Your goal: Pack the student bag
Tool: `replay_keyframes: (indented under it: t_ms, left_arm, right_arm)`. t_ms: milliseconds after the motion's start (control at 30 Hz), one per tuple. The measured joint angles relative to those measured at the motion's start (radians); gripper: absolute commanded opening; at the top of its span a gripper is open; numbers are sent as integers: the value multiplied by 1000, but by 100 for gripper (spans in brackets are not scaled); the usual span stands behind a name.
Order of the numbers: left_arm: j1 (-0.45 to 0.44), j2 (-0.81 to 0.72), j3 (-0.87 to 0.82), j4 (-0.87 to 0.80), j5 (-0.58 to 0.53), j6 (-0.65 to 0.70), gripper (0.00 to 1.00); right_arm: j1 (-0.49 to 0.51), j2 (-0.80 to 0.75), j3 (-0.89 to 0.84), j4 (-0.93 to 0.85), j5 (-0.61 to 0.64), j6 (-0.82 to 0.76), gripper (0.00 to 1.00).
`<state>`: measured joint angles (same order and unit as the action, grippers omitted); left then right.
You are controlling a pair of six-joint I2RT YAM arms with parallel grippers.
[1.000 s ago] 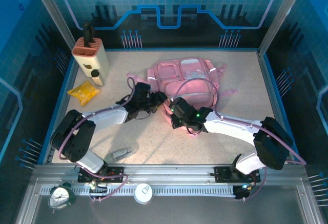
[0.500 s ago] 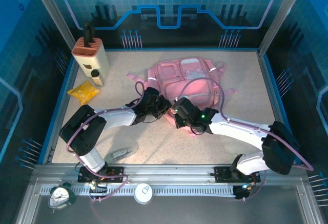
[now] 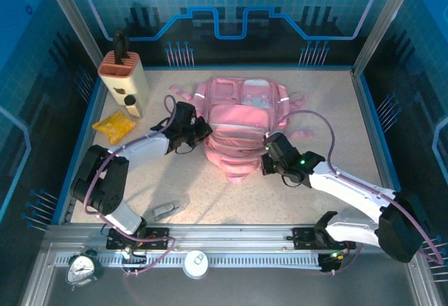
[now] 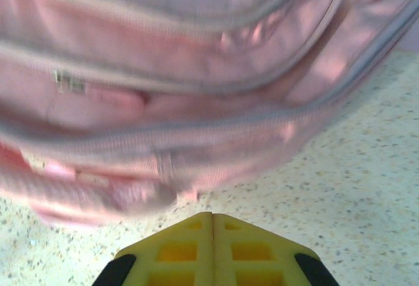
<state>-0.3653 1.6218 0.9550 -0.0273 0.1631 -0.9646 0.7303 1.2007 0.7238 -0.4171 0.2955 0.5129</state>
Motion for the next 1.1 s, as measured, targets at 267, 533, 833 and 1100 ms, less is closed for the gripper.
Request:
replay_keyframes:
  t_ms: [267, 533, 833, 1100]
  left_arm:
    - [34, 10, 60, -83, -3, 68, 41]
    - [-32, -184, -68, -72, -44, -44, 58]
    - [-248, -116, -81, 29, -113, -308, 59]
    - [-259, 26, -29, 32, -186, -418, 50]
  right_arm:
    - [76, 140, 73, 57, -97, -13, 0]
    - [24, 187, 159, 76, -135, -17, 6]
    - [-40, 187, 159, 95, -166, -3, 21]
    - [-71, 182, 128, 121, -200, -6, 23]
